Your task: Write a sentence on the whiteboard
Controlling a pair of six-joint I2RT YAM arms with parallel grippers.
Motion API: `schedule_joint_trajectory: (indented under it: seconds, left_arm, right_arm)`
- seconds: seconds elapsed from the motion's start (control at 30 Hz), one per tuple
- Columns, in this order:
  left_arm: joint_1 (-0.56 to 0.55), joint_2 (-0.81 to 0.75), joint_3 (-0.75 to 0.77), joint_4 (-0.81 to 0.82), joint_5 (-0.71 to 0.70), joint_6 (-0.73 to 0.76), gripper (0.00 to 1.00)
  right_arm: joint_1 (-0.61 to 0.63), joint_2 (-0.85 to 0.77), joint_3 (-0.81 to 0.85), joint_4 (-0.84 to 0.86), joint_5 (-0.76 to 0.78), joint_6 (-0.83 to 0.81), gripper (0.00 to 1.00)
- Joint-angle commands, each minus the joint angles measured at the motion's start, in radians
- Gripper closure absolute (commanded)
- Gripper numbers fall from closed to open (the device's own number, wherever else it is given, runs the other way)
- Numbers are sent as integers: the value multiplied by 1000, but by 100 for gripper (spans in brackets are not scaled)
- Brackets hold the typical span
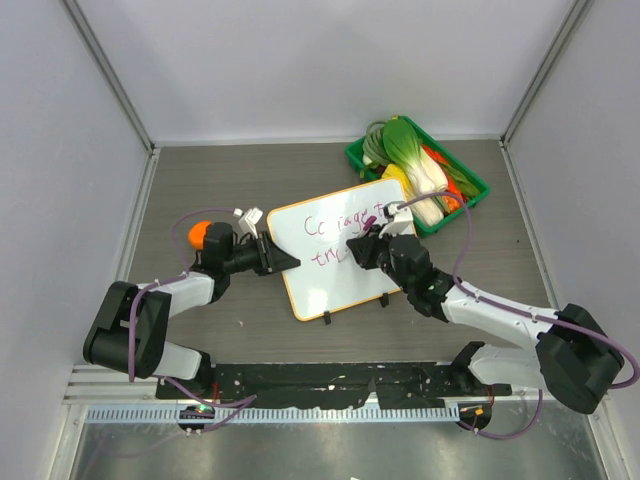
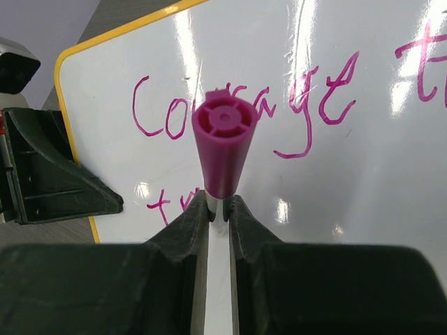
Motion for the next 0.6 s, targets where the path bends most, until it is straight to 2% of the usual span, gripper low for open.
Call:
schedule_joint_trajectory:
  seconds: [0.0, 0.4, 0.57]
  left_arm:
    - [-12, 32, -15, -138, -195, 135, 100]
    - [-17, 32, -15, -141, -200, 135, 100]
    - [-17, 33, -15, -143, -201, 136, 100]
  right_arm:
    - [-5, -22, -22, -38, -10, 0, 99]
    - [-5, -61, -37, -10, -117, 38, 99]
    - [-12, -104, -8, 34, -234, 46, 99]
